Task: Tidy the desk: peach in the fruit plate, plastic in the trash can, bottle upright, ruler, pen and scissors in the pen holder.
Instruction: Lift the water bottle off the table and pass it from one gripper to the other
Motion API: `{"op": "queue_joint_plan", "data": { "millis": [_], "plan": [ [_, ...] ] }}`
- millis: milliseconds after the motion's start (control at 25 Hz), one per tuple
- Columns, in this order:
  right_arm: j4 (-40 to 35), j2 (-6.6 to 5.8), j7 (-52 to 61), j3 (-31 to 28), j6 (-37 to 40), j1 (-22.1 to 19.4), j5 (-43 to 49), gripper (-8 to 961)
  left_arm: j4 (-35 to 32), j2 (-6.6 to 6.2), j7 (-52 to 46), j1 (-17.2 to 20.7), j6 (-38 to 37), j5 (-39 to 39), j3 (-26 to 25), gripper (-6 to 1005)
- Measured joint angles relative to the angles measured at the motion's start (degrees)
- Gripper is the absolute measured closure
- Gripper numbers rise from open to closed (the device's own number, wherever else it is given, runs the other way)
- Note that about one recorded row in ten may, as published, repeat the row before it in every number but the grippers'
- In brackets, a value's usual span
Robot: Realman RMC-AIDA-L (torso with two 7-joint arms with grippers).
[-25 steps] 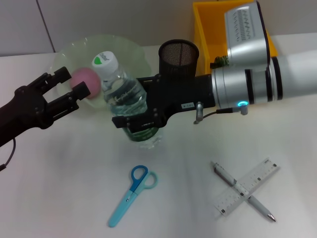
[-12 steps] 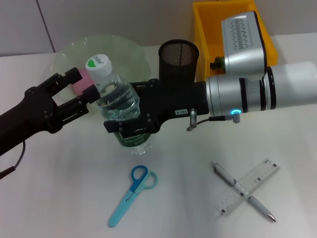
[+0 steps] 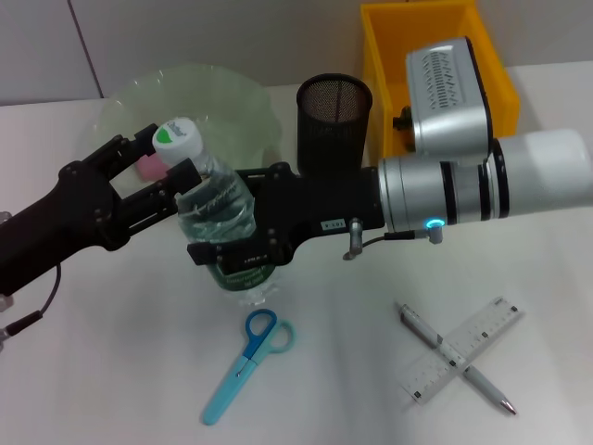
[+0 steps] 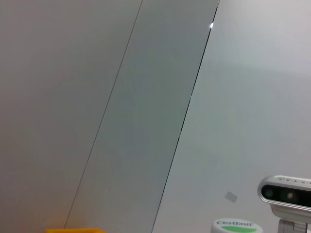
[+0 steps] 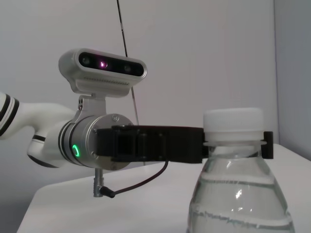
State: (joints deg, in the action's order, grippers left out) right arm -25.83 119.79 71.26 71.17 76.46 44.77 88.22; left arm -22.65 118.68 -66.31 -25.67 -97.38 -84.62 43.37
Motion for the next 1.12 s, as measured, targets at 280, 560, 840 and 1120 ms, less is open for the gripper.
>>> {"op": "queue_joint_plan", "data": {
  "millis": [280, 560, 840, 1120],
  "plan": [
    [0.39, 0.0, -0.08, 0.53, 0.0, -0.13, -0.07, 186, 0.96, 0.0, 0.33, -0.43, -0.04, -0.4, -0.02, 223],
    [0.5, 0.06, -0.62, 0.86, -0.34, -0.24, -0.15, 184, 1.16, -0.03, 1.04, -0.63, -0.07, -0.49, 1.12, 224],
    [0.52, 0.09, -0.77, 0.98, -0.43, -0.12, -0.17, 181, 2.34, -0.04, 3.19, -0.76, 0.02, -0.19, 1.54, 225],
    [0.52, 0.09, -0.84, 1.07, -0.44, -0.12, -0.17, 178, 2.44, -0.03, 3.43, -1.06, -0.01, -0.1, 1.55, 306]
  ]
}}
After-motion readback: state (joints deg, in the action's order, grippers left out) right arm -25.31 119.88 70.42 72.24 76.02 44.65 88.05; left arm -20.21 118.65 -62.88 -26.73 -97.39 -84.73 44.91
